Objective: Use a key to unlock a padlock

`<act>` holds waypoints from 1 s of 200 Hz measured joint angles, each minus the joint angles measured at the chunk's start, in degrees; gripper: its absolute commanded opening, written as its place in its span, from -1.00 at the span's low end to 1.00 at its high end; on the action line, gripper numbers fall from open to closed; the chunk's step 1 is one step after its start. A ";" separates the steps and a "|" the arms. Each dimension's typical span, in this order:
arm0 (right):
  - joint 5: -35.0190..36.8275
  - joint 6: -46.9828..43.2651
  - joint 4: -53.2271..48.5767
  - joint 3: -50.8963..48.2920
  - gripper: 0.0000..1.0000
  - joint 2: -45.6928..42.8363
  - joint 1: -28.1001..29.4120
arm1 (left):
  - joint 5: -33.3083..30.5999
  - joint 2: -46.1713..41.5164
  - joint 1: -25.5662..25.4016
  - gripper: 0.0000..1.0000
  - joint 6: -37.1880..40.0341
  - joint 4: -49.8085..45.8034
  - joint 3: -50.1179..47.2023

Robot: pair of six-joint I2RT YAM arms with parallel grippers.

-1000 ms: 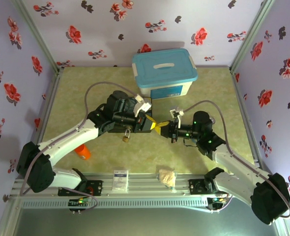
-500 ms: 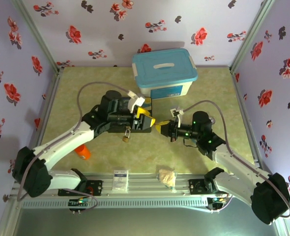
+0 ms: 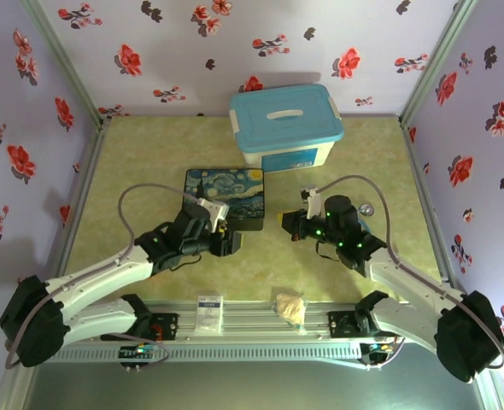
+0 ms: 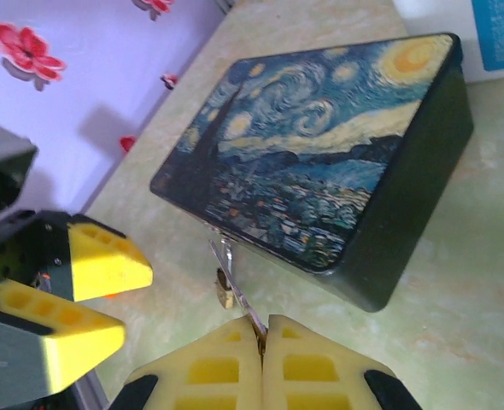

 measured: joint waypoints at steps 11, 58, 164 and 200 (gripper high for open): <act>0.81 0.42 0.00 0.00 -1.00 0.63 0.46 | -1.46 -0.28 0.59 0.24 -0.20 0.63 -2.86; 2.40 0.94 -0.04 0.00 -1.00 1.84 2.36 | -1.66 4.07 5.84 0.00 0.72 8.87 -7.82; 4.46 1.49 -0.11 -1.14 -1.00 0.96 3.13 | -1.40 14.23 8.13 -0.22 5.35 19.56 -8.02; 4.46 1.53 -0.07 -1.14 -1.00 1.09 3.13 | -1.68 15.65 8.13 -0.35 6.73 20.98 -8.46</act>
